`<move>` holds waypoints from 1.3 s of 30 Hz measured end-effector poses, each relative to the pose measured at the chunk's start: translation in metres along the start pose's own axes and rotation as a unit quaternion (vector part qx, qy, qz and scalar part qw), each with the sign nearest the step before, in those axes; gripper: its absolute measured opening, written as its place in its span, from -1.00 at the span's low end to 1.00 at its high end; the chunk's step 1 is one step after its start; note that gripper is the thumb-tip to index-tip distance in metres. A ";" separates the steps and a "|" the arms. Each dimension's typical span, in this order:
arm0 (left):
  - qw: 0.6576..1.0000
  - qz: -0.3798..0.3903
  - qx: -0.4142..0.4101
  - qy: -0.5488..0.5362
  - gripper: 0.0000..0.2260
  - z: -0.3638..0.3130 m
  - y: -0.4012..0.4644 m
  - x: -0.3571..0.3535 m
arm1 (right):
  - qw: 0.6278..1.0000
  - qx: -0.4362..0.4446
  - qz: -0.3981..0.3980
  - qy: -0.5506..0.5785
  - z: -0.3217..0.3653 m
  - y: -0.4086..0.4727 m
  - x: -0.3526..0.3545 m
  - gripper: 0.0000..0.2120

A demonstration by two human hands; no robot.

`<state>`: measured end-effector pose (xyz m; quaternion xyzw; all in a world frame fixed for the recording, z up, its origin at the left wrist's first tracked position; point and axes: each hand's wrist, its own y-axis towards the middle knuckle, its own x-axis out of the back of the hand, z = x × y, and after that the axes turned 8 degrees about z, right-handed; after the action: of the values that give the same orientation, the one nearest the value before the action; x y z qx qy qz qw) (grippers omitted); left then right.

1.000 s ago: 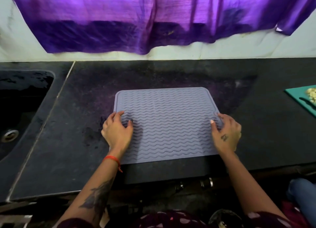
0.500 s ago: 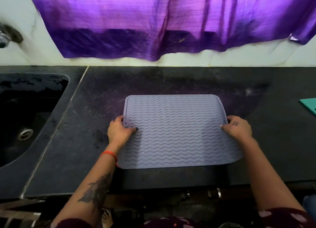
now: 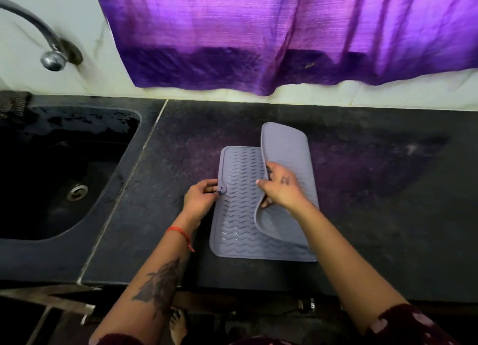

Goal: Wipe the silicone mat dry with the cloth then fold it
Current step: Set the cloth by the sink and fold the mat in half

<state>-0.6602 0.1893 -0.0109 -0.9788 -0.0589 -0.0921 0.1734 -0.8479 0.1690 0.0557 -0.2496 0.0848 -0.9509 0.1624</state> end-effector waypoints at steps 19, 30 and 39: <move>1.000 0.003 -0.002 -0.013 -0.69 0.005 0.008 0.004 | 0.980 -0.026 0.086 -0.175 0.006 0.013 -0.091 -0.69; 0.999 0.002 0.034 0.018 -0.93 -0.010 0.021 0.002 | 0.974 -0.115 -0.189 -0.051 -0.043 0.009 0.046 -0.58; 0.988 0.048 0.079 0.122 -0.78 -0.036 0.034 0.003 | 0.980 -0.169 0.035 0.095 -0.058 0.003 0.052 -0.58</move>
<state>-0.6576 0.1455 0.0121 -0.9452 0.0023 -0.1978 0.2599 -0.9183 0.1524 0.0284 -0.1783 0.2676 -0.9361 0.1424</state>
